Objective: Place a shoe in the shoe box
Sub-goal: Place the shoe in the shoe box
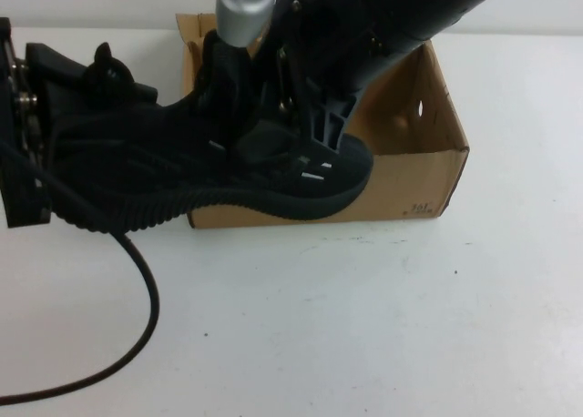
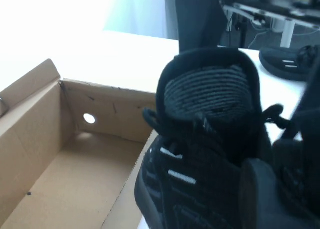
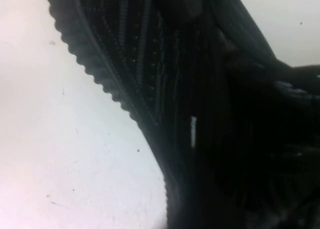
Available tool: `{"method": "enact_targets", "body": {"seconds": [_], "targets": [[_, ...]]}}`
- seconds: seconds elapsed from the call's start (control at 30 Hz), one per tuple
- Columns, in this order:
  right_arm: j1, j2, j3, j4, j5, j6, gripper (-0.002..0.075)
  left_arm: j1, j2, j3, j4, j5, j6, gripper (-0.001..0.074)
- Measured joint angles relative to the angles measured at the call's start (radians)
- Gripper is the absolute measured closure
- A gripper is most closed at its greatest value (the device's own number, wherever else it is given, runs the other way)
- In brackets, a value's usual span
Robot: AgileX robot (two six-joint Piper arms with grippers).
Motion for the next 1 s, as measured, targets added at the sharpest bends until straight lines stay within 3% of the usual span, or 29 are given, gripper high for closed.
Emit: {"method": "enact_targets", "body": {"seconds": [0.1, 0.17, 0.23, 0.53, 0.6, 0.73, 0.8, 0.9, 1.0], "targets": [[0.0, 0.009, 0.0, 0.0, -0.002, -0.01, 0.0526, -0.002, 0.0, 0.0, 0.005, 0.002, 0.001, 0.0684], [-0.002, 0.011, 0.0, 0.0, -0.004, -0.021, 0.0634, -0.002, 0.0, 0.0, 0.007, 0.002, 0.002, 0.0685], [-0.002, 0.011, 0.0, 0.0, -0.004, -0.027, 0.0684, -0.002, 0.0, 0.0, 0.007, 0.002, 0.005, 0.0686], [-0.002, 0.011, 0.0, 0.0, -0.004, -0.025, 0.0709, -0.002, 0.0, 0.0, 0.003, 0.002, -0.074, 0.0664], [-0.002, 0.011, 0.0, -0.002, -0.004, -0.018, 0.0709, -0.002, 0.0, 0.0, -0.015, 0.002, -0.146, 0.0583], [-0.002, 0.018, 0.002, -0.013, 0.007, -0.011, 0.0709, -0.002, 0.0, 0.0, -0.036, -0.036, -0.334, 0.0226], [-0.002, 0.023, 0.002, -0.042, 0.009, 0.017, 0.071, -0.002, 0.0, 0.0, -0.036, -0.077, -0.4, 0.0126], [-0.002, 0.027, 0.002, -0.12, 0.009, 0.081, 0.071, -0.002, 0.0, 0.0, -0.049, -0.115, -0.453, 0.0069], [-0.002, 0.027, 0.002, -0.216, 0.011, 0.167, 0.071, -0.002, 0.0, 0.0, -0.058, -0.146, -0.486, 0.0066]]}}
